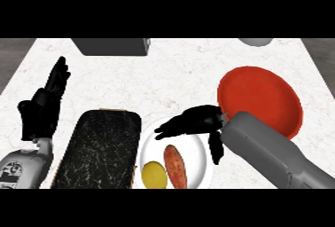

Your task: Pick the sweet potato from the plate and place it in the bowl

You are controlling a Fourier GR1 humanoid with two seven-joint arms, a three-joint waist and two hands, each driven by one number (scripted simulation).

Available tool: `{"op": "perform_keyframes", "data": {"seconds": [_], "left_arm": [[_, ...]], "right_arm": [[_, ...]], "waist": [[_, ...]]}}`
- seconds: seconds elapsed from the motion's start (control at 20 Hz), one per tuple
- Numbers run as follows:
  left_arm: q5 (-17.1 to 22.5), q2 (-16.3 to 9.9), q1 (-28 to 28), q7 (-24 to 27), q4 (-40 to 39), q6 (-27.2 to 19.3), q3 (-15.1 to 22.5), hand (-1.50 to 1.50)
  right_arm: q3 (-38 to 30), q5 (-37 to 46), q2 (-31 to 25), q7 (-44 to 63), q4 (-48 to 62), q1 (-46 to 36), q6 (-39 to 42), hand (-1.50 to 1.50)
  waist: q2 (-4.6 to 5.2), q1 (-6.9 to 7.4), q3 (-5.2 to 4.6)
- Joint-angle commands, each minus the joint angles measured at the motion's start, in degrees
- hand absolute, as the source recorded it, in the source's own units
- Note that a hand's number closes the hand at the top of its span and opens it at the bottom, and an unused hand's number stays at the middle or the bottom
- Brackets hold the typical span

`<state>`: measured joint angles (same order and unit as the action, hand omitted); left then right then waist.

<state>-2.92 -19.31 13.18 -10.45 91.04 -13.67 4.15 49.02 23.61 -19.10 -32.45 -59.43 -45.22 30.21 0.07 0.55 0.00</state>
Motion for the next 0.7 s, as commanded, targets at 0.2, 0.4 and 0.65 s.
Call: {"op": "perform_keyframes", "data": {"seconds": [0.2, 0.4, 0.65], "left_arm": [[-0.81, 0.88, -2.44, 1.42, 1.14, 2.38, -1.99, 0.0], [-3.9, 4.35, -3.38, 3.68, -0.7, 0.7, -0.04, 0.0], [-2.43, 2.24, -1.01, 0.34, 1.16, 3.65, -3.55, 0.0]], "right_arm": [[-1.7, 8.97, 5.89, -3.44, 6.44, 3.63, -1.0, -1.5], [-2.62, 11.94, 7.65, -3.93, 7.1, 5.01, -0.79, -1.5], [-2.98, 15.47, 10.78, -5.01, 9.91, 6.91, -1.03, -1.5]], "waist": [[0.03, 0.03, 0.0], [0.02, -0.24, -0.01], [0.0, -0.14, 0.01]]}}
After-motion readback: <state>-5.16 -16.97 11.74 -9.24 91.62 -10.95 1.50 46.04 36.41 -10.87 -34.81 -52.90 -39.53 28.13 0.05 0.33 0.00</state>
